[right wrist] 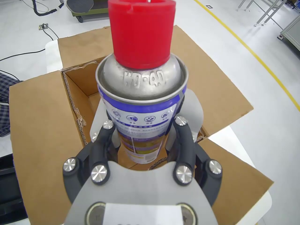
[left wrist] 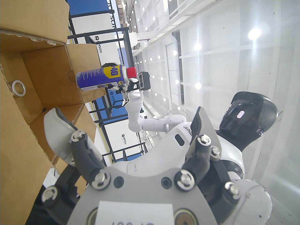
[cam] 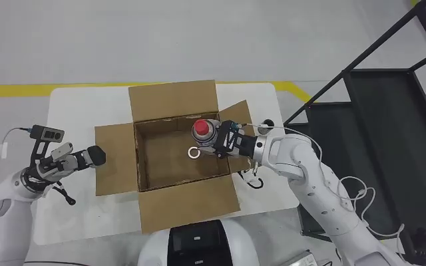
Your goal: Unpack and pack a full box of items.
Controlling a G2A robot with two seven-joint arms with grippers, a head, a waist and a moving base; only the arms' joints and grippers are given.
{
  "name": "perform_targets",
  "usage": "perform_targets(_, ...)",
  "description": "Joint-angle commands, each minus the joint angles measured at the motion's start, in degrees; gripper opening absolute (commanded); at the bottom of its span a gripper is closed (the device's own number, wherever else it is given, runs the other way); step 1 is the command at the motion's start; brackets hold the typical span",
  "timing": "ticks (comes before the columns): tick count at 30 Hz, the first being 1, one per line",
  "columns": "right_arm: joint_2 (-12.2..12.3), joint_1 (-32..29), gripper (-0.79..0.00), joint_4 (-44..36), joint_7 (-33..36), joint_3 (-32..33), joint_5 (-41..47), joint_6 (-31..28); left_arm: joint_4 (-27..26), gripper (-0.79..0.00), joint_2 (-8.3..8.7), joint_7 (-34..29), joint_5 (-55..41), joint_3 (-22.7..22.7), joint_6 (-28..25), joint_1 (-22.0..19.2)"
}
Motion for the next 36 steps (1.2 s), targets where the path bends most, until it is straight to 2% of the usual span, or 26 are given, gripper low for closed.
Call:
perform_targets(1,0.0,0.0,-0.785,0.0,0.0,0.0,0.0,0.0,0.0,0.0,0.0,0.0,0.0,0.0,0.0,0.0)
perform_targets(7,0.0,-0.1,-0.785,0.1,0.1,0.0,-0.1,0.2,0.0,0.0,0.0,0.0,0.0,0.0,0.0,0.0)
perform_targets(10,-0.1,1.3,-0.785,-0.2,6.0,-1.9,-2.1,0.7,0.0,0.0,0.0,0.0,0.0,0.0,0.0,0.0)
perform_targets(13,-0.9,7.1,-0.785,0.1,13.0,-6.5,-2.3,0.4,0.0,0.0,0.0,0.0,0.0,0.0,0.0,0.0)
perform_targets(18,-4.0,21.0,-0.785,8.4,25.2,-18.7,-4.7,2.3,0.0,0.0,0.0,0.0,0.0,0.0,0.0,0.0)
perform_targets(22,-8.1,30.3,-0.785,17.3,29.6,-28.8,-5.0,5.6,0.0,0.0,0.0,0.0,0.0,0.0,0.0,0.0)
perform_targets(28,-13.5,37.5,-0.785,28.3,34.4,-38.6,-5.1,9.6,0.0,0.0,0.0,0.0,0.0,0.0,0.0,0.0)
perform_targets(35,-19.1,41.4,-0.785,38.7,36.4,-45.0,-3.4,10.3,0.0,0.0,0.0,0.0,0.0,0.0,0.0,0.0)
perform_targets(36,-19.8,41.8,-0.653,39.8,36.4,-45.7,-3.3,10.2,0.0,0.0,0.0,0.0,0.0,0.0,0.0,0.0)
